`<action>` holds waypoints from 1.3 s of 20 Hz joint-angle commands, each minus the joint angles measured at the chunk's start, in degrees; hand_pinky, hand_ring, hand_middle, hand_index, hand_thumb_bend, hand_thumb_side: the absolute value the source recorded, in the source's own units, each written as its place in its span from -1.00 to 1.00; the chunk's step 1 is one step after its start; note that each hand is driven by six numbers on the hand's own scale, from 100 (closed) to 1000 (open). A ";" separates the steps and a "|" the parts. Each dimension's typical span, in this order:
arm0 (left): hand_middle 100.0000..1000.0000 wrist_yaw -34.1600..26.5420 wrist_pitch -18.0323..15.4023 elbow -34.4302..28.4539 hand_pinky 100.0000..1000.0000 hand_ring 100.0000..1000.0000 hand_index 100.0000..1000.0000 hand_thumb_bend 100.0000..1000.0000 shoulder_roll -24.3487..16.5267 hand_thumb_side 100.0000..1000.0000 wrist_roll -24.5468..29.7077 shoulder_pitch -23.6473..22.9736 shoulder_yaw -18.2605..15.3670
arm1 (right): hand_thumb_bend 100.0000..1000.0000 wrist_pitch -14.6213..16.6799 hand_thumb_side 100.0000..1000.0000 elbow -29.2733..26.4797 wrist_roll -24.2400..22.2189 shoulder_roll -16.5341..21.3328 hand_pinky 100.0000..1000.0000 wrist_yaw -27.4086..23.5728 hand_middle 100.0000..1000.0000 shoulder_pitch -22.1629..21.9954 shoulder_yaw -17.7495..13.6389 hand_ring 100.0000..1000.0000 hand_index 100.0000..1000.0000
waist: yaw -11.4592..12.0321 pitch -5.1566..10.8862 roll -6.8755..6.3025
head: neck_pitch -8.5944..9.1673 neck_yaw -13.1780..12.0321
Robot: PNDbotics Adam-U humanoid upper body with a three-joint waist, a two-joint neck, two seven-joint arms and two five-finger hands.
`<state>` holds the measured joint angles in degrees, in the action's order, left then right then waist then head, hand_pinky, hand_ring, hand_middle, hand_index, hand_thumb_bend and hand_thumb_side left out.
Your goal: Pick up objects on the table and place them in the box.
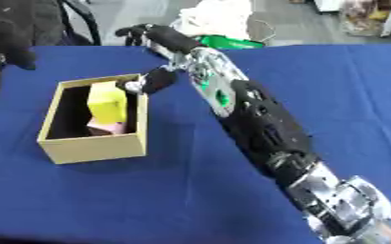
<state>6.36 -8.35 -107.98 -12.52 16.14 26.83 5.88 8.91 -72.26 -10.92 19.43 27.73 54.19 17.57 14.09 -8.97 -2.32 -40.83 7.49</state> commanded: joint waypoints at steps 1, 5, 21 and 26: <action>0.24 0.60 0.04 -0.16 0.19 0.26 0.62 -0.46 -1.66 0.15 -1.32 0.07 -1.30 | -0.41 -3.38 -0.10 -8.09 1.87 5.03 0.60 -10.64 0.42 -0.90 -0.84 0.53 0.92 | -0.97 1.17 -0.02 | -0.30 -1.98; 0.24 1.18 0.18 0.72 0.18 0.26 0.62 -0.46 -1.97 0.15 -2.97 -0.78 -2.24 | -0.52 -6.58 -0.10 -17.80 4.91 9.93 0.58 -21.55 0.40 -5.78 -2.41 0.52 0.90 | -3.27 1.26 0.12 | -0.20 -3.45; 0.28 2.72 0.90 3.32 0.17 0.31 0.64 -0.47 -2.55 0.16 -8.32 -3.19 -4.39 | -0.70 -3.53 -0.15 -42.29 13.01 11.07 0.56 -28.48 0.44 -31.58 -11.04 0.58 0.86 | -9.74 -0.28 0.44 | -0.62 -9.35; 0.26 2.86 0.79 3.55 0.17 0.29 0.63 -0.49 -2.43 0.18 -8.38 -3.81 -4.35 | -0.77 -3.44 -0.15 -42.02 15.03 6.58 0.52 -25.27 0.40 -35.53 -12.32 0.51 0.83 | -11.03 -0.75 0.14 | -1.00 -9.35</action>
<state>9.15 -7.50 -103.88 -13.71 7.94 22.55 2.04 5.51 -113.28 3.40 26.41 1.58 18.26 6.14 3.07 -10.39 -2.26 -41.33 -1.66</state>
